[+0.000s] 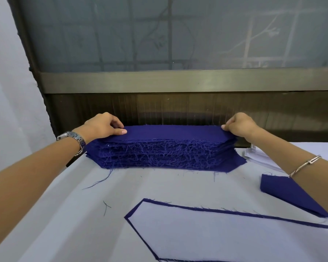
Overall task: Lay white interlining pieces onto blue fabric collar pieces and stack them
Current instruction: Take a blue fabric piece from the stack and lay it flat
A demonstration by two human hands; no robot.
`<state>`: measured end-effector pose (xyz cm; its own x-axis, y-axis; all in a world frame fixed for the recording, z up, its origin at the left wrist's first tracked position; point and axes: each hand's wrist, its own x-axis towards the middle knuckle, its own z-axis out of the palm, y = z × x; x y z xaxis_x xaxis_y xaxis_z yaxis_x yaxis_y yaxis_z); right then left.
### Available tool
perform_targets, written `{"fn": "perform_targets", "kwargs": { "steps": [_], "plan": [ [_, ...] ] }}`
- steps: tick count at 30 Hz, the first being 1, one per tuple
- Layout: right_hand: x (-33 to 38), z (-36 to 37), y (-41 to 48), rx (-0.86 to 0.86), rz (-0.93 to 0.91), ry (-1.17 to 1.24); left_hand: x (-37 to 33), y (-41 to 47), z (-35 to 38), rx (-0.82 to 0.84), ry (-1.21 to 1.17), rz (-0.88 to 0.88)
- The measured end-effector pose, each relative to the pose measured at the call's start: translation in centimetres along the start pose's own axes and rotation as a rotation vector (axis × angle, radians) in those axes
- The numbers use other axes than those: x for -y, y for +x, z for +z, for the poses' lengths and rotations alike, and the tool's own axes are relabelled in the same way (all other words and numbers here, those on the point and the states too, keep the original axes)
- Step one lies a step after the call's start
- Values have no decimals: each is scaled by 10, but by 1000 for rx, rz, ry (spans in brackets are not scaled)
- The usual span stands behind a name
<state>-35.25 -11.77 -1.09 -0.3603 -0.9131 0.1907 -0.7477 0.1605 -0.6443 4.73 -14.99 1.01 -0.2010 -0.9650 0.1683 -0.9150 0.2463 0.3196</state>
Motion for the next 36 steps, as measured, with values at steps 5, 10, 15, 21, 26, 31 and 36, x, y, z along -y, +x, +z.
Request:
{"fn": "perform_targets", "kwargs": {
  "steps": [5, 10, 15, 21, 26, 31, 36],
  "plan": [
    [0, -2, -7, -151, -52, 77, 5, 2, 2, -2, -29, 4],
    [-1, -8, -17, -253, -191, 75, 9, 4, 5, -9, -47, 10],
    [-8, -8, -19, -283, -259, 67, 12, 9, 6, 1, -62, 12],
    [-20, -10, -12, -339, -316, 79, 17, 14, 9, -14, -76, 13],
    [-32, -11, -14, -316, -345, 273, 20, 18, 9, -52, -25, 28],
    [-40, -13, -17, -267, -401, 420, 19, 20, 8, -7, 34, 56],
    [-40, -14, -21, -262, -430, 470, 18, 16, 4, -159, 180, 114]
  ]
}}
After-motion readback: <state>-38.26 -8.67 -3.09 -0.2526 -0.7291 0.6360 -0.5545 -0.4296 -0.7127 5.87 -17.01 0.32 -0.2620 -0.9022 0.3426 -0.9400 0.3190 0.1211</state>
